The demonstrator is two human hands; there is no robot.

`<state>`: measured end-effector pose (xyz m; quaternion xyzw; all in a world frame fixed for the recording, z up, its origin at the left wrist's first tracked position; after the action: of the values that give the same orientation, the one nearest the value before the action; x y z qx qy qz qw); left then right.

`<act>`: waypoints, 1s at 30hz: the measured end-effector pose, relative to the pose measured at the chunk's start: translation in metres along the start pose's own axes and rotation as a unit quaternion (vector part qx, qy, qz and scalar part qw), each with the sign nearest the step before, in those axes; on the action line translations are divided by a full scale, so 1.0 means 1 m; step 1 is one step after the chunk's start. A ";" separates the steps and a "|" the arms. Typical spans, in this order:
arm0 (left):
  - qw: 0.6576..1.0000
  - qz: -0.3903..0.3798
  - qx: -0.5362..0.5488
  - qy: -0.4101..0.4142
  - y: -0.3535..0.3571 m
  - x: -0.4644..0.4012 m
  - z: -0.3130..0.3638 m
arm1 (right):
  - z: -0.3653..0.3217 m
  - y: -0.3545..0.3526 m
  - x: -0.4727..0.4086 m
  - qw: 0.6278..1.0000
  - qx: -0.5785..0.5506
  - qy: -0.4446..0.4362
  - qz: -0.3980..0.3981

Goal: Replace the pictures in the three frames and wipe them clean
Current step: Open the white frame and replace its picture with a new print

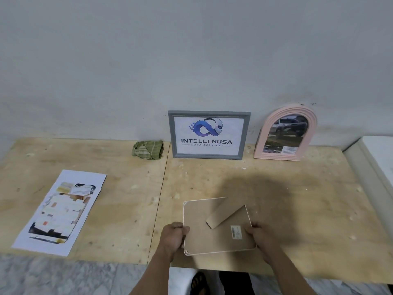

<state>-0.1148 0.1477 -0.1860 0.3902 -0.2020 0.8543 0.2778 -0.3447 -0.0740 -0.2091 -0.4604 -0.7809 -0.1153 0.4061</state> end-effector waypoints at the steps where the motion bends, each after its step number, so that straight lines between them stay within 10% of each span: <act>1: 1.000 -0.001 0.005 0.005 0.000 0.000 0.004 | -0.006 0.000 0.000 1.000 0.000 -0.011 0.002; 14: 0.995 -0.090 0.048 0.019 0.004 0.013 0.037 | -0.083 0.022 0.039 0.985 -0.010 -0.092 -0.142; 30: 0.987 -0.146 -0.009 0.070 0.013 0.044 0.102 | -0.132 -0.004 0.051 0.985 -0.021 -0.144 -0.095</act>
<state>-0.0899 0.0945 -0.0911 0.3518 -0.1308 0.8280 0.4166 -0.2902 -0.1175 -0.0855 -0.4043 -0.8687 -0.1020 0.2674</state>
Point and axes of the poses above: each hand's wrist, its own x-axis away from the middle knuckle, its own y-axis out of the palm, z = x × y, the point moved 10 cm from there along -x, towards the middle knuckle, and after that the axes turned 1 degree about -z, right-handed, at the moved point
